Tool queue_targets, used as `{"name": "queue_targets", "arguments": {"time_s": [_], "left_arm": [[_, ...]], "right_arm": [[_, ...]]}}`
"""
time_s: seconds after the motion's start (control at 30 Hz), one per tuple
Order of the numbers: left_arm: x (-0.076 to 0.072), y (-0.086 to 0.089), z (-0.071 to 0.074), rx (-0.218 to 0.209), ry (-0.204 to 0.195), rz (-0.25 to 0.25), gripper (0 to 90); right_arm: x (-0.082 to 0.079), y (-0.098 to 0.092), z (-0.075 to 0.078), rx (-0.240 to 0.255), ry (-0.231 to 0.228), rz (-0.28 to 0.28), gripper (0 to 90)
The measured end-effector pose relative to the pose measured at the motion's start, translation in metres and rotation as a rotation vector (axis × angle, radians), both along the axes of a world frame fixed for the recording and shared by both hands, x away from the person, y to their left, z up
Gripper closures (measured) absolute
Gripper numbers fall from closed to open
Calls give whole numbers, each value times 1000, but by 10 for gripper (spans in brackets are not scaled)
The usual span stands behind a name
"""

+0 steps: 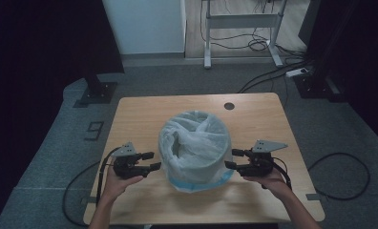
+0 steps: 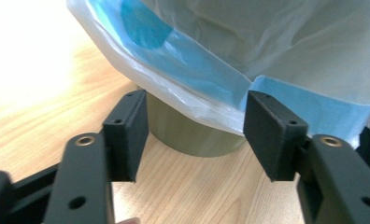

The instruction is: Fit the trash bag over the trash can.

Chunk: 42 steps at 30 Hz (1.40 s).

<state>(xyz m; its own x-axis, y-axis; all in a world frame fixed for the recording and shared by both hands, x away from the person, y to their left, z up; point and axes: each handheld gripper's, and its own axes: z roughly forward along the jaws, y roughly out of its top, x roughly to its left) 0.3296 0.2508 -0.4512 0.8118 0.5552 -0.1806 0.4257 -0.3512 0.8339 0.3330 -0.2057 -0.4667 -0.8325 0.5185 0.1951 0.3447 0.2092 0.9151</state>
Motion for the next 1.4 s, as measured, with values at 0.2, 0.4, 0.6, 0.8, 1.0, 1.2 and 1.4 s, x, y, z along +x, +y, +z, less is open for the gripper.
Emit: {"name": "queue_targets", "arguments": {"time_s": [0.2,0.4,0.6,0.8,1.0,1.2,1.4], "left_arm": [[-1,11,13,-42,-50,3,387],[2,10,38,-47,-125,-39,390],[14,-2,61,-24,-155,-98,395],[29,-21,78,3,-155,-176,392],[46,-44,88,44,-143,-245,395],[63,-63,95,84,-114,-290,425],[69,-80,105,117,-109,-335,459]], "right_arm": [[-4,-11,1,22,6,-25,324],[-10,-21,0,34,-2,-40,299],[-20,-34,-8,42,7,-53,299],[-28,-46,-19,63,23,-72,311],[-35,-54,-26,75,27,-82,323],[-40,-58,-31,85,22,-89,335],[-46,-59,-34,102,11,-94,344]]}}
